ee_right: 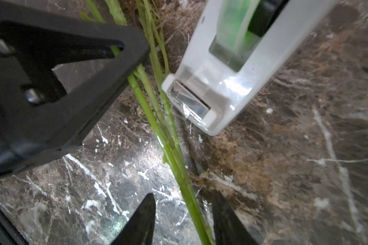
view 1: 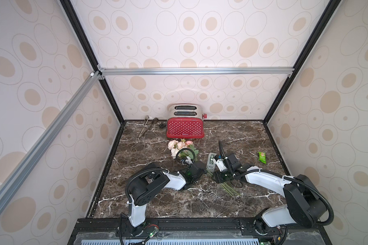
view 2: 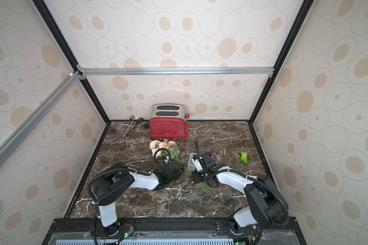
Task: Wrap bouquets with tape
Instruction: Place the unwrapped bouquet at the center of the board.
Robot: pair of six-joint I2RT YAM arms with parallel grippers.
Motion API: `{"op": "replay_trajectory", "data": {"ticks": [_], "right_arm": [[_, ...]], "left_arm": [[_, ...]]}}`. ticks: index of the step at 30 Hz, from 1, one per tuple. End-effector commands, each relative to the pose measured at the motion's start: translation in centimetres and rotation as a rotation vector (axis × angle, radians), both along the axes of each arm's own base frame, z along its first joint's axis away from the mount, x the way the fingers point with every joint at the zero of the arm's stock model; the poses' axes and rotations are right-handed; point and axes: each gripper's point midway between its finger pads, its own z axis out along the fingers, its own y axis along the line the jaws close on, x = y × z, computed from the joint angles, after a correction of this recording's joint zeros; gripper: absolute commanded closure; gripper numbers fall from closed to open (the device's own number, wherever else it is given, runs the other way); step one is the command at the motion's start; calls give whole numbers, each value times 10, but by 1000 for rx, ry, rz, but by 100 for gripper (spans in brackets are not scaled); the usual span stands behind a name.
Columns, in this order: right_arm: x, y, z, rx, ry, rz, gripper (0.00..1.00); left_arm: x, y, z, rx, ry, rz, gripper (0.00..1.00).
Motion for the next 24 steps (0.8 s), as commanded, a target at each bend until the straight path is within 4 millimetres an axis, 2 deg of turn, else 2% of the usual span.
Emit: {"op": "replay_trajectory", "data": {"ticks": [1, 15, 17, 19, 24], "right_arm": [[2, 8, -1, -15, -18, 48, 55], [2, 11, -6, -58, -47, 76, 55], [2, 13, -7, -59, -46, 92, 63], [2, 15, -9, -63, -42, 99, 63], [3, 17, -8, -68, -48, 102, 60]], "left_arm": [[5, -1, -9, 49, 22, -16, 100], [6, -5, -21, 67, 64, -38, 100], [5, -4, -22, 65, 72, -37, 100], [4, -2, -23, 66, 80, -28, 100], [2, -1, -21, 77, 91, -35, 91]]}}
